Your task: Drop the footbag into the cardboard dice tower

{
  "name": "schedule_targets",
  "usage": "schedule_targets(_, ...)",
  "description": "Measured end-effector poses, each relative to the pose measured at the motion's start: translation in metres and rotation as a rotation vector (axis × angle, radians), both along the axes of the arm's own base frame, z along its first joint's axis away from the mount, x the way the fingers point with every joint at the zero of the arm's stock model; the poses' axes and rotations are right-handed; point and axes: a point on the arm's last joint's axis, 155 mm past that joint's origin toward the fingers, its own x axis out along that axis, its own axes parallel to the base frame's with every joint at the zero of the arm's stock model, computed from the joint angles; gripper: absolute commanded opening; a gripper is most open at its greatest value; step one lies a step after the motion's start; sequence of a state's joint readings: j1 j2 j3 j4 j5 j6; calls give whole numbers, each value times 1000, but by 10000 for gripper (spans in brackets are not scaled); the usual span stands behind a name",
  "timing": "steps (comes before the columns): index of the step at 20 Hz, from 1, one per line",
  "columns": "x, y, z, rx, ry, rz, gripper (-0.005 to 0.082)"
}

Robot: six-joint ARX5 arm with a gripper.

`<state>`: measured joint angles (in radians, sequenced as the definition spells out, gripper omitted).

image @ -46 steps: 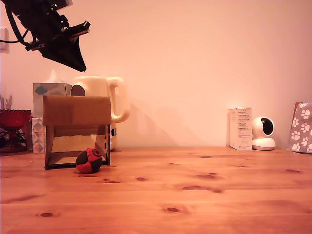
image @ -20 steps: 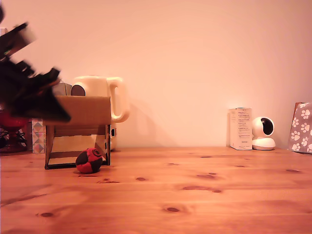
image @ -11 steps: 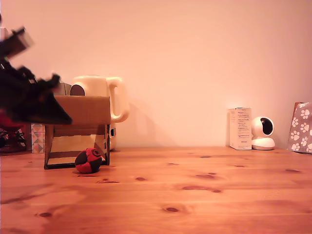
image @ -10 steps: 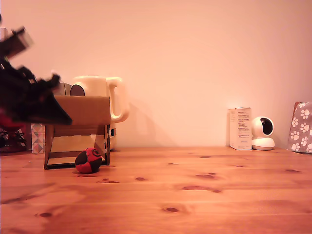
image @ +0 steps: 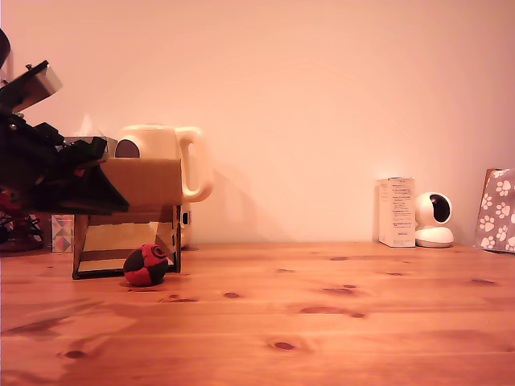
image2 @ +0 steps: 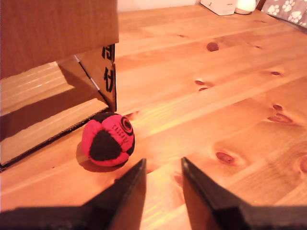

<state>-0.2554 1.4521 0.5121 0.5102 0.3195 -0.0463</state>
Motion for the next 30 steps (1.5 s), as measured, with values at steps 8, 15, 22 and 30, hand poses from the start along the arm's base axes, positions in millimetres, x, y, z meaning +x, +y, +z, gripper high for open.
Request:
schedule_targets(8, 9, 5, 9, 2, -53, 36, 270)
schedule_targets(15, 19, 2, -3, -2, -69, 37, 618)
schedule_targets(22, 56, -2, -34, 26, -10, 61, 665)
schedule_targets(30, 82, 1, -58, 79, 19, 99, 679)
